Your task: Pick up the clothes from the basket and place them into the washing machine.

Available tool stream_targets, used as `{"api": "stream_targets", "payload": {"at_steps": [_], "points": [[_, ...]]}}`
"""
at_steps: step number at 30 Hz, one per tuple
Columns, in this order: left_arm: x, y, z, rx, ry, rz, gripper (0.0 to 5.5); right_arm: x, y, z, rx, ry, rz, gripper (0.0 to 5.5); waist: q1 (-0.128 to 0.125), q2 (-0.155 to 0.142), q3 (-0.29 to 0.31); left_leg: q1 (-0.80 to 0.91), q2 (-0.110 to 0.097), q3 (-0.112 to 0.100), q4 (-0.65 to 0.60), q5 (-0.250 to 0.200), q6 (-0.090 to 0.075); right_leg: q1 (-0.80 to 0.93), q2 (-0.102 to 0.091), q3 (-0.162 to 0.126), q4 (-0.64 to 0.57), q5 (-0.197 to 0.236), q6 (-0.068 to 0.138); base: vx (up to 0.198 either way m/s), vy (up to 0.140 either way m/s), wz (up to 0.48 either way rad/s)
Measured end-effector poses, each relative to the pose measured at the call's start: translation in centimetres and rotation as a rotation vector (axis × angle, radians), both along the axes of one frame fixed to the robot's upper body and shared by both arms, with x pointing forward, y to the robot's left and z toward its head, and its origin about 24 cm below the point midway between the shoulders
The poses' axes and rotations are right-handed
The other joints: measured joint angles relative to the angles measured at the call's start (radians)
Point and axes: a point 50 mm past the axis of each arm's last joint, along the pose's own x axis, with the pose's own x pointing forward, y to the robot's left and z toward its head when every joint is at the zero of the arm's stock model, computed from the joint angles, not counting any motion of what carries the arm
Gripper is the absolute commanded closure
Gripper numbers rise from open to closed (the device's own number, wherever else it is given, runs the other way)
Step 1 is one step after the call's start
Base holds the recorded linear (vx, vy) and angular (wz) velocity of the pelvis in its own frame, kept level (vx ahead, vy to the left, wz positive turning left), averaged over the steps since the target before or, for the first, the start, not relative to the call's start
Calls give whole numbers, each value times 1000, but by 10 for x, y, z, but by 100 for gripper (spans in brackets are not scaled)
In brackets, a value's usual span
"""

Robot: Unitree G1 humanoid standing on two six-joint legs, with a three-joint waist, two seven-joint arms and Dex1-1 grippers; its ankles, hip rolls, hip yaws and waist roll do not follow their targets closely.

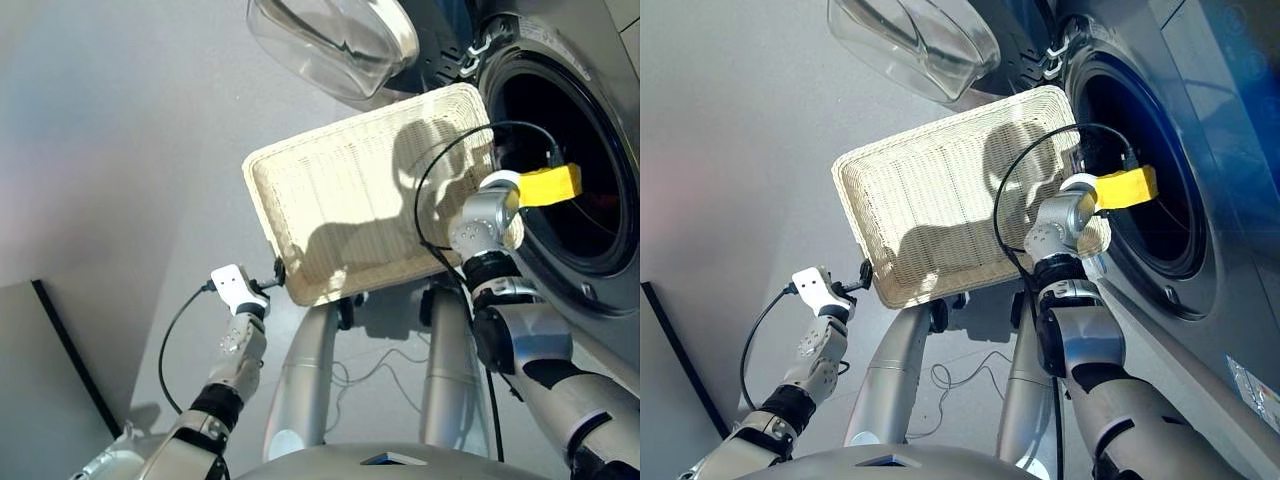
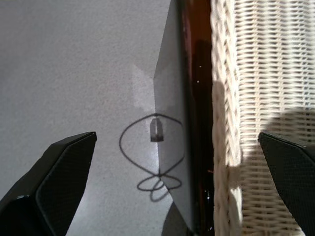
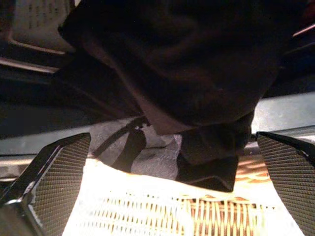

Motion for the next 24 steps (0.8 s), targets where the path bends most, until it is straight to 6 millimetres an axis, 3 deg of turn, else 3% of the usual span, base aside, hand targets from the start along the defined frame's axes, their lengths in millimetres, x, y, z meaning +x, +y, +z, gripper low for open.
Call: {"api": "stream_targets", "payload": {"at_steps": [8,13,15,21,24], "points": [[-2,6,0,10,1,11,0,4,-32,41,22,-34,-122,0,36,3,1,-87,2,-1,55,-9,-9,-101,1,5,77,-21,-12,0,0,0],[-3,3,-1,16,4,-7,0,10,-37,68,7,-45,-116,0,42,34,20,-105,4,16,74,-13,-5,-135,2,24,105,-25,-14,0,0,0],[-2,2,1,13,-4,-10,0,14,-36,79,-28,-38,-96,0,46,43,33,-127,10,19,86,-15,-9,-155,13,27,109,-21,-20,-29,-55,-84],[3,2,8,-11,-33,2,0,10,-54,108,-164,-41,-112,0,40,48,74,-147,17,20,95,-18,-14,-182,18,27,124,-23,-29,0,0,0],[3,4,11,-10,-47,7,0,-3,-69,147,-264,-126,-175,0,36,46,79,-158,16,23,98,-19,-14,-191,22,30,119,-21,-27,2,18,3]]}}
